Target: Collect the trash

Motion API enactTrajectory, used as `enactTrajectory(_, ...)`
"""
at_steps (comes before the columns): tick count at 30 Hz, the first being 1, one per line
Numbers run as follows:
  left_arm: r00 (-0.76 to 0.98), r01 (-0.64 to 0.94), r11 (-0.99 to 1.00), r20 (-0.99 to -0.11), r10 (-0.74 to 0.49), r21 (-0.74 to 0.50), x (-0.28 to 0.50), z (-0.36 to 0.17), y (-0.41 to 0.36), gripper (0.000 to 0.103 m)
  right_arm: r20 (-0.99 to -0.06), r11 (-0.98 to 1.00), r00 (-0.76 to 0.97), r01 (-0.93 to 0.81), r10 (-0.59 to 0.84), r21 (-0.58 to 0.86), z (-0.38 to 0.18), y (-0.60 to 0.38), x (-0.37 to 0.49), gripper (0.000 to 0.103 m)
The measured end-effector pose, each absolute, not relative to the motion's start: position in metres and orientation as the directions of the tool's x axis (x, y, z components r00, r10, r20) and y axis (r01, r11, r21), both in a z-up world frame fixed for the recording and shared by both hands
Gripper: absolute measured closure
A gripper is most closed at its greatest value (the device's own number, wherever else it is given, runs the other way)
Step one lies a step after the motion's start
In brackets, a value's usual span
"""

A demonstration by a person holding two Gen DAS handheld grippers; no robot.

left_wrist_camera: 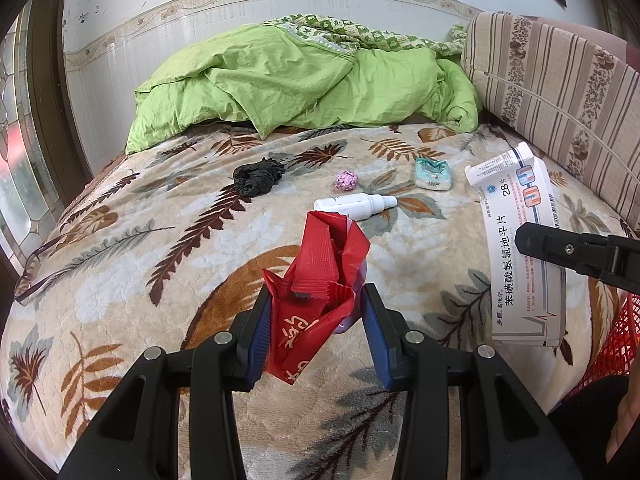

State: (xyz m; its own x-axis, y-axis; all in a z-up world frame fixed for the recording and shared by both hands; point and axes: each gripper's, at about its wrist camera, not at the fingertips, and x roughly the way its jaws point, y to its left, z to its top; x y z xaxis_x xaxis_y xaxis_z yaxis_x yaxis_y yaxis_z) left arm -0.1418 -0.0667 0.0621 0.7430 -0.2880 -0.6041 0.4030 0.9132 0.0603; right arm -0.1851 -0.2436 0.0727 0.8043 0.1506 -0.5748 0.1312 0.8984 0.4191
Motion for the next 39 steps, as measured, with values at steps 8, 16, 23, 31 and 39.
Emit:
enactTrajectory(8, 0.743, 0.403, 0.913, -0.604, -0.288, 0.061, -0.1421, 0.0623, -0.0671, 0.062, -0.575, 0.898, 0.804, 0.131, 0.151, 0.419, 0.0730, -0.2444, -0.1851, 0.089)
enactTrajectory(16, 0.743, 0.404, 0.913, -0.604, -0.288, 0.062, -0.1420, 0.0624, -0.0674, 0.062, -0.575, 0.899, 0.804, 0.132, 0.150, 0.418, 0.0730, -0.2442, -0.1852, 0.089)
enactTrajectory(23, 0.743, 0.404, 0.913, -0.604, -0.288, 0.062, -0.1421, 0.0624, -0.0676, 0.061, -0.576, 0.899, 0.804, 0.132, 0.149, 0.417, 0.0730, -0.2444, -0.1852, 0.089)
enactTrajectory(31, 0.742, 0.406, 0.912, -0.604, -0.290, 0.062, -0.1418, 0.0626, -0.0674, 0.061, -0.575, 0.899, 0.804, 0.132, 0.149, 0.417, 0.0732, -0.2442, -0.1853, 0.089)
enactTrajectory(39, 0.742, 0.415, 0.908, -0.598, -0.304, 0.053, -0.1432, 0.0615, -0.0677, 0.061, -0.564, 0.889, 0.813, 0.143, 0.145, 0.434, 0.0743, -0.2515, -0.1871, 0.089)
